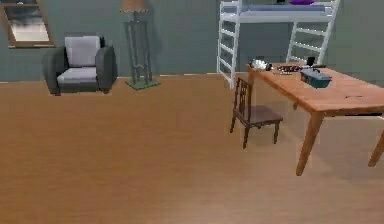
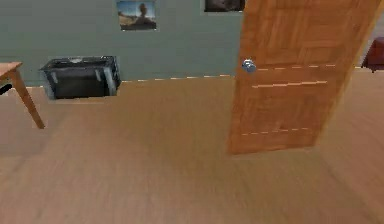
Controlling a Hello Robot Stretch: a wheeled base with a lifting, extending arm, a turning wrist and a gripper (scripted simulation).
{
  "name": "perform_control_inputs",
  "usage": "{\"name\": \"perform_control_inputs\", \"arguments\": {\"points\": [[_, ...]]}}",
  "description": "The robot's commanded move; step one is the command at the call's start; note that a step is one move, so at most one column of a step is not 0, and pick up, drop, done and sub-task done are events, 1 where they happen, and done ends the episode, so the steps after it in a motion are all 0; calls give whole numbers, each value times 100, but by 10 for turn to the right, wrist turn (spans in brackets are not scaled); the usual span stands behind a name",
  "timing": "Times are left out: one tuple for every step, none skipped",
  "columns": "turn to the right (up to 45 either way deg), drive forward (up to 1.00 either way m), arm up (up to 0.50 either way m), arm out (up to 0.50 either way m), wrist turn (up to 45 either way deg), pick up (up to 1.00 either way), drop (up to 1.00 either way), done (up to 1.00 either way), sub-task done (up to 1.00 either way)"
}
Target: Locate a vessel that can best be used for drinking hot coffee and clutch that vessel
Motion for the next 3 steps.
{"name": "perform_control_inputs", "arguments": {"points": [[0,100,0,0,0,0,0,0,0],[0,100,0,0,0,0,0,0,0],[30,0,0,0,0,0,0,0,0]]}}
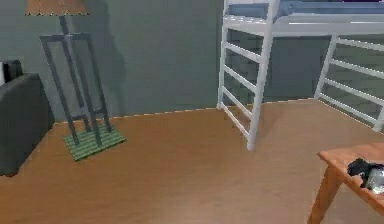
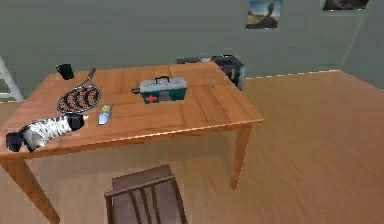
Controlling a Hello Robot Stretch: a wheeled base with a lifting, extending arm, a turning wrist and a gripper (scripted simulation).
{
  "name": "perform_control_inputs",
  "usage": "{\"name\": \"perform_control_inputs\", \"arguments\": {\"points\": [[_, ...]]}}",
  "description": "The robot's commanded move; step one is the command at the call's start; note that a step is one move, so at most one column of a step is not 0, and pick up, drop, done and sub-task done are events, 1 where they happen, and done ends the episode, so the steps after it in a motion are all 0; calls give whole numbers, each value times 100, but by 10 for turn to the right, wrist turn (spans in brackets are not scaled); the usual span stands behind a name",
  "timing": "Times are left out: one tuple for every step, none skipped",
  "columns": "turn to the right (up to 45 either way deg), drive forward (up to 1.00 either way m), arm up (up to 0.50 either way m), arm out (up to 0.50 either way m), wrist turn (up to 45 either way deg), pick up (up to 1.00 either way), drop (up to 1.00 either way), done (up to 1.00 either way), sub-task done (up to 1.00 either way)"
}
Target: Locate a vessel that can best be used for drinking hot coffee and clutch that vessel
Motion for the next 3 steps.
{"name": "perform_control_inputs", "arguments": {"points": [[0,45,0,0,0,0,0,0,0],[210,0,0,0,0,0,0,0,0],[0,90,0,0,0,0,0,0,0]]}}
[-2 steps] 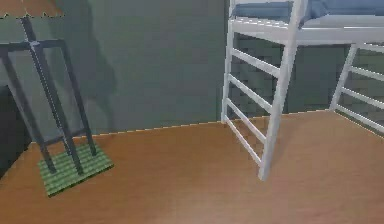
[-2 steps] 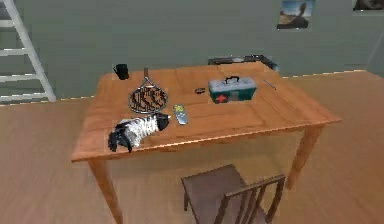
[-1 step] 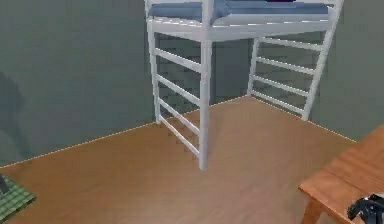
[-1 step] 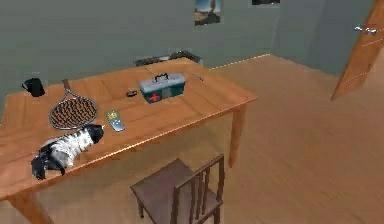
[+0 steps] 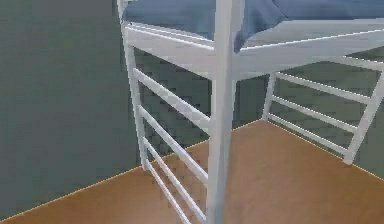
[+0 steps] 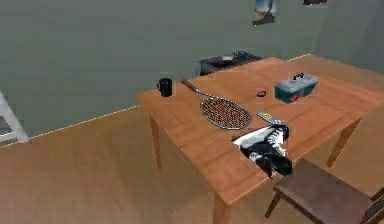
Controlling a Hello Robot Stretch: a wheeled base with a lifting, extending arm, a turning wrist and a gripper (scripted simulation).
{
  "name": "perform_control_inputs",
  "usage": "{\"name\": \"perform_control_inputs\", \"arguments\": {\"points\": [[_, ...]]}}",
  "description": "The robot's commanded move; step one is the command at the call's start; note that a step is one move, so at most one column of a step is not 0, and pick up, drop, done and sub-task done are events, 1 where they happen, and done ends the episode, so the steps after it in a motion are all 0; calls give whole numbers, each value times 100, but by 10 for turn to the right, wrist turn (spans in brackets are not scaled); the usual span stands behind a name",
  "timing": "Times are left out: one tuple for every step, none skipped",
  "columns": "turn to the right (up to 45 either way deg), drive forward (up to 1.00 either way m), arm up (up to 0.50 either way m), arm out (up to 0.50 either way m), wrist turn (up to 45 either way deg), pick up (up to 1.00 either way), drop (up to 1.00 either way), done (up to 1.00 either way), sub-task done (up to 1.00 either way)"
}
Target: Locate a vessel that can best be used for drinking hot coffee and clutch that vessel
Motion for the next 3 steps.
{"name": "perform_control_inputs", "arguments": {"points": [[450,0,0,0,0,0,0,0,0],[150,0,0,0,0,0,0,0,0],[30,0,0,0,0,0,0,0,0]]}}
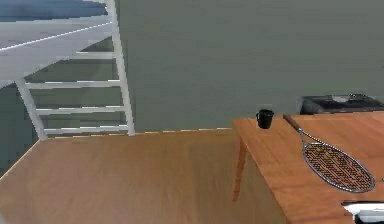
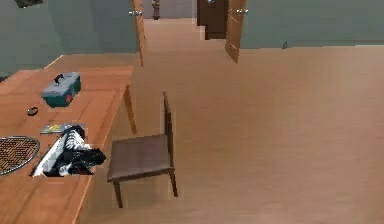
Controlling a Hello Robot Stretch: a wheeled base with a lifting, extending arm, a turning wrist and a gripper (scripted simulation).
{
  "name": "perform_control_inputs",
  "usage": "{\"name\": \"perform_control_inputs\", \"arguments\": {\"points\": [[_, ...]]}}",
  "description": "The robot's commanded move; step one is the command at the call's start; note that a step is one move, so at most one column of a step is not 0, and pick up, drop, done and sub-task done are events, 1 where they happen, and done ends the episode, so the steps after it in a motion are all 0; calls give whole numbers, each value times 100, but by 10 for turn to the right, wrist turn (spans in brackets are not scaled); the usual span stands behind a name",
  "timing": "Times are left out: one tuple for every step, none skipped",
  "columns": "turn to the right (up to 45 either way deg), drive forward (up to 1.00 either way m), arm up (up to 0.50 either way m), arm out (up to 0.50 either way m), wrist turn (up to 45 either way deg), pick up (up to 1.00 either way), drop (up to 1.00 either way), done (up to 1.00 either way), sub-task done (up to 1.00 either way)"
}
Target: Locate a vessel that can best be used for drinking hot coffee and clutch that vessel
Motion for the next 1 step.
{"name": "perform_control_inputs", "arguments": {"points": [[0,100,0,0,0,0,0,0,0]]}}
